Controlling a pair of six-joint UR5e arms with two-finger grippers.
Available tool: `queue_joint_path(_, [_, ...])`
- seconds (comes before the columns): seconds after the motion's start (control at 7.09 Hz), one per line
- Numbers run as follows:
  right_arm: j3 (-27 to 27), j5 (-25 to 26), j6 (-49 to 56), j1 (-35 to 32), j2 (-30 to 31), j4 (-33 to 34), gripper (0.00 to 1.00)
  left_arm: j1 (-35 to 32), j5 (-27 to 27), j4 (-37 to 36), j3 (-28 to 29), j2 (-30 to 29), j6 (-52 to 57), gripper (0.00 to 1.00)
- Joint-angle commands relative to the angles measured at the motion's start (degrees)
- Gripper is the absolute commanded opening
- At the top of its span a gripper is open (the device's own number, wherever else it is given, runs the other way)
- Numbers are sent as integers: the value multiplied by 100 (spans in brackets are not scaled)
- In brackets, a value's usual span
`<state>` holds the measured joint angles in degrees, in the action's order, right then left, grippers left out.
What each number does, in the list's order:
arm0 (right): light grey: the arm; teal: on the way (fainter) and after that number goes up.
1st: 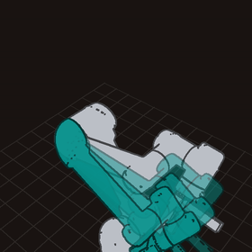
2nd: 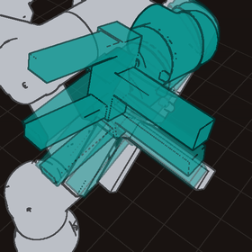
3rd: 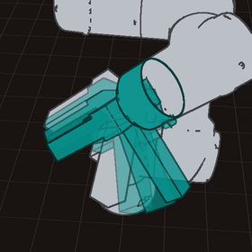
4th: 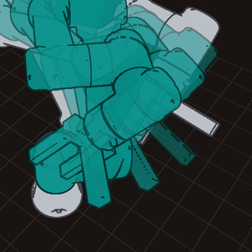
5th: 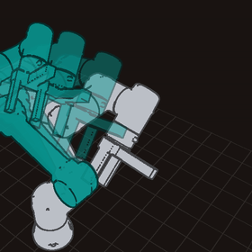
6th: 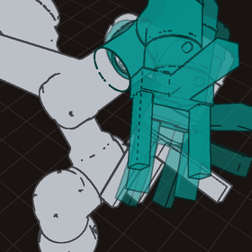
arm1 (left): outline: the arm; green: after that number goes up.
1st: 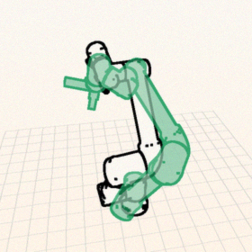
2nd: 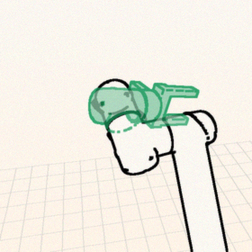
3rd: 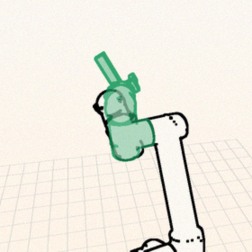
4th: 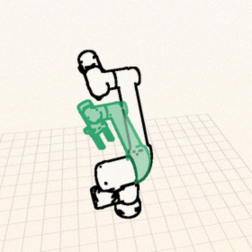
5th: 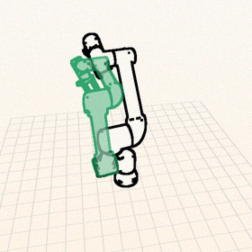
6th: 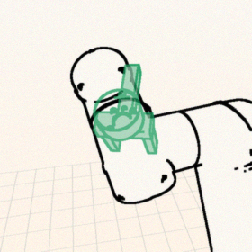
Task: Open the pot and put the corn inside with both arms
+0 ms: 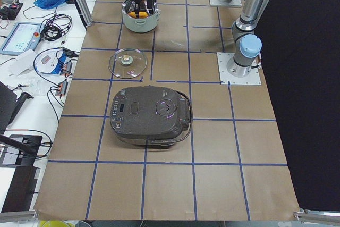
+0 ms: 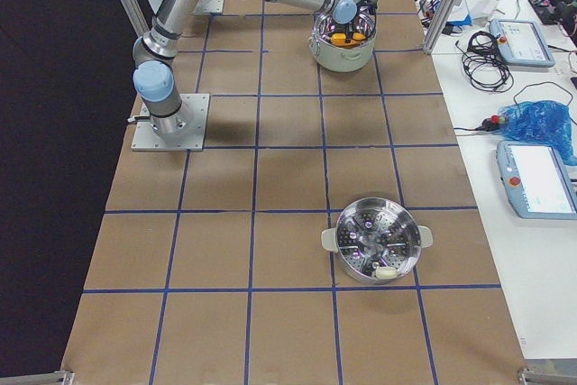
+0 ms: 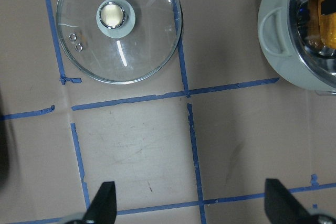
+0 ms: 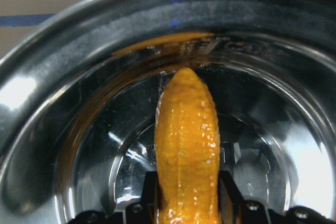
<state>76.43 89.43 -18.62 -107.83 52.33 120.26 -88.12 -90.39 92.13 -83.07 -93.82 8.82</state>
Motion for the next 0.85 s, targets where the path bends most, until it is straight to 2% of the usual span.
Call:
queue_joint_path(0.0, [-14,-14,-18,16,292,-72,100,-13,-5,-20,-366,267,-12,100])
queue_joint_path(0.14, [73,-22,25,68,826,-299,100,-13,-5,-29,-394,294,-20,100])
queue_joint_path(0.28, [65,-31,25,139,1371,-919,100,-13,-22,-11,-403,320,-47,100])
queue_joint_path(0.56, [100,-5,104,558,2627,-3094,97,-4,-23,-11,-403,347,-38,100])
queue_joint_path(0.71, [117,-57,505,961,3077,-4123,92,-4,-23,-20,-403,347,-38,100])
